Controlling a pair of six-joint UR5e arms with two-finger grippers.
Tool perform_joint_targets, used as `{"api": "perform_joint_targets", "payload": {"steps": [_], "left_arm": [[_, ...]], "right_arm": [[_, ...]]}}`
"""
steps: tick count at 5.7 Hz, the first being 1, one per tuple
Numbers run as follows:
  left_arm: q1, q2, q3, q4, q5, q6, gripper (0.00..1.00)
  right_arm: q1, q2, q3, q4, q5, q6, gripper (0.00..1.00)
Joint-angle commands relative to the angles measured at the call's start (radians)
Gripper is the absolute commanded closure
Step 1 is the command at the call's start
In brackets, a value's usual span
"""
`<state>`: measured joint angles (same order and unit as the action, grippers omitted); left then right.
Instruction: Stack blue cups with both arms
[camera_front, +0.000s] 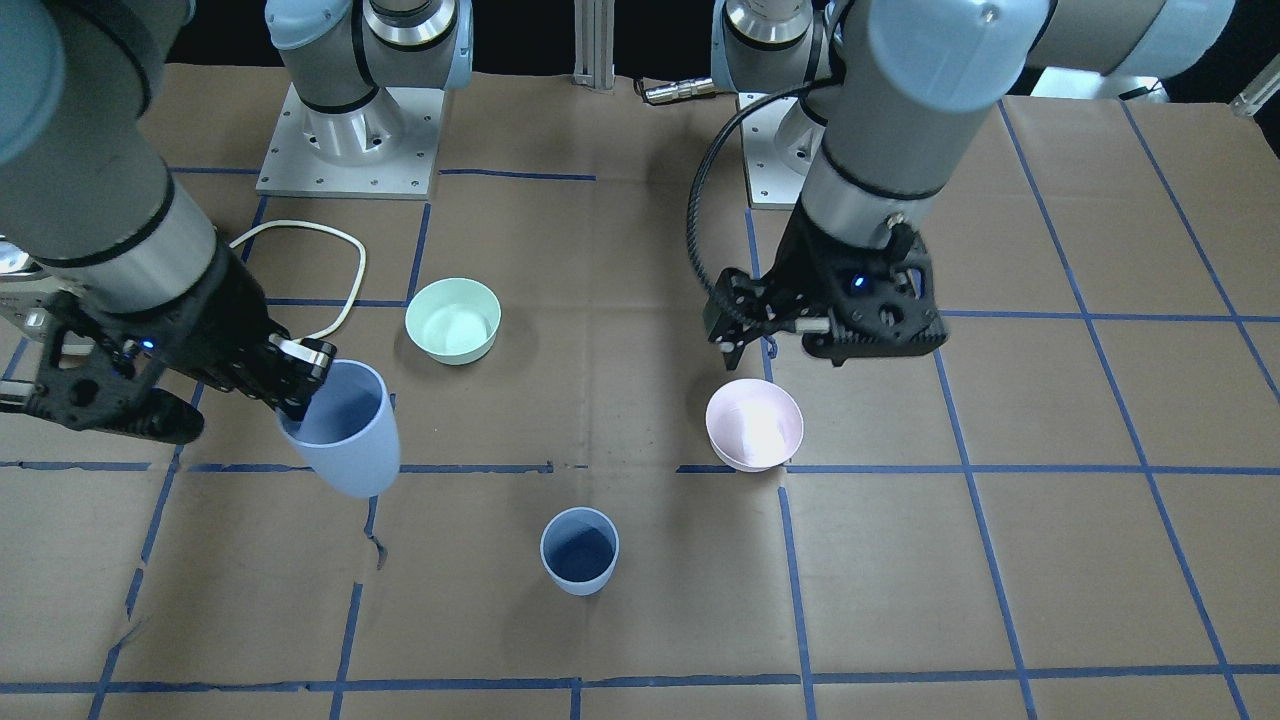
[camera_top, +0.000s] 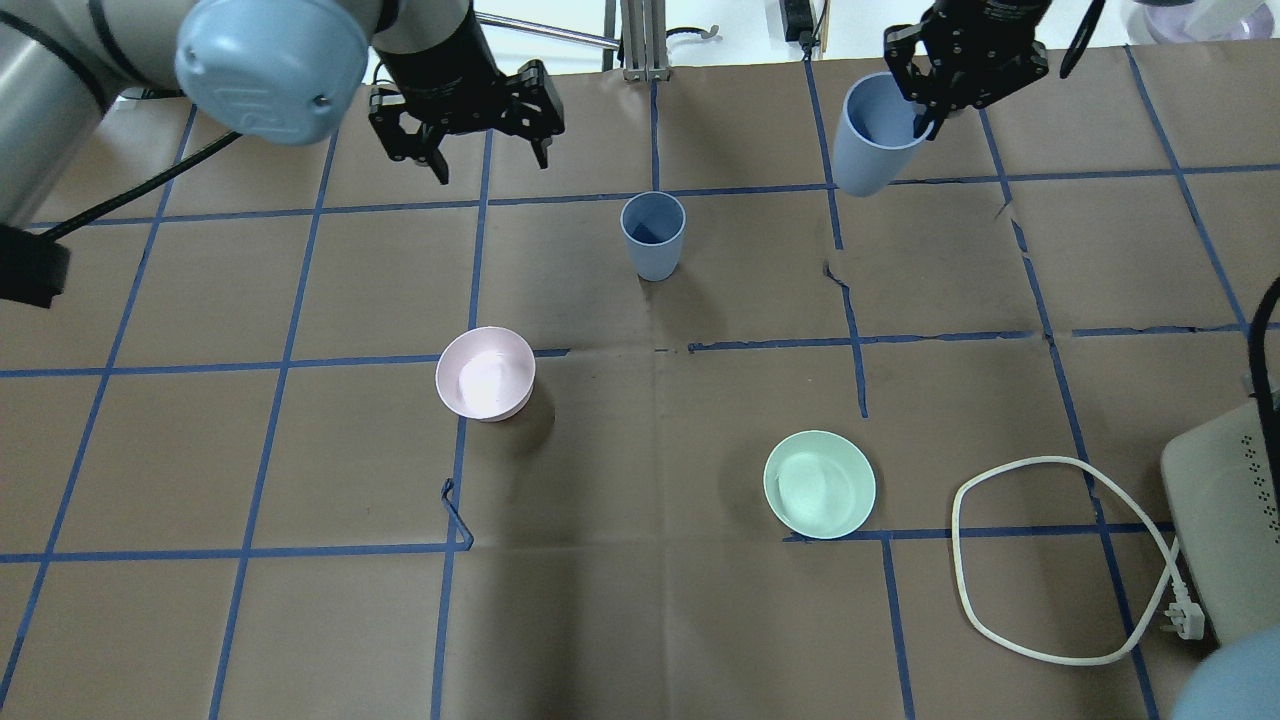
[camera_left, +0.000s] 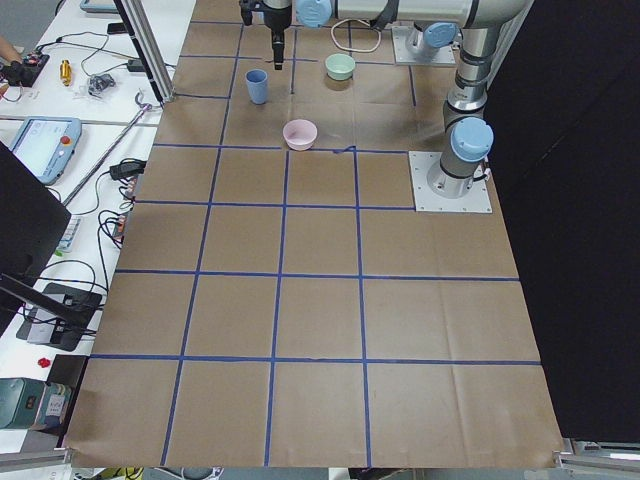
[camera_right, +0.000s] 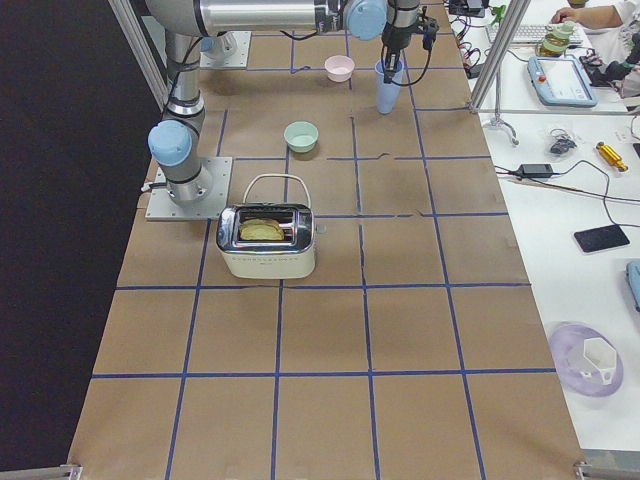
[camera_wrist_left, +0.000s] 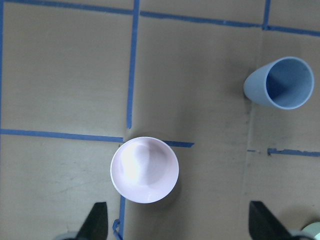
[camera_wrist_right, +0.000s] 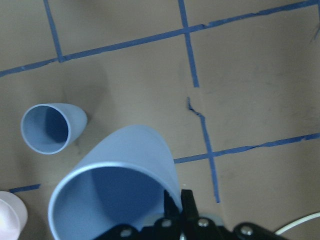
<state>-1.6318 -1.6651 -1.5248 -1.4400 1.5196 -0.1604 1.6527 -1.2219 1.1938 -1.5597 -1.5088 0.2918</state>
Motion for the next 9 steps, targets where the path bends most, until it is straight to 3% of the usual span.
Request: {"api": "perform_joint_targets", "payload": {"steps": [1, 4, 9], "left_arm": [[0.011, 0.114, -0.055, -0.038, -0.005, 0.001, 0.01], [-0.020, 0.100, 0.026, -0.175, 0.059, -0.013, 0.01], [-0.002, 0.108, 0.020, -0.180, 0.068, 0.140, 0.01]], "right_arm": [[0.123, 0.070, -0.065, -0.017, 0.001, 0.177, 0.97], [0.208, 0.122, -0.082, -0.092, 0.004, 0.294, 0.97], [0.200, 0.244, -0.079, -0.155, -0.016, 0.244, 0.96]]}}
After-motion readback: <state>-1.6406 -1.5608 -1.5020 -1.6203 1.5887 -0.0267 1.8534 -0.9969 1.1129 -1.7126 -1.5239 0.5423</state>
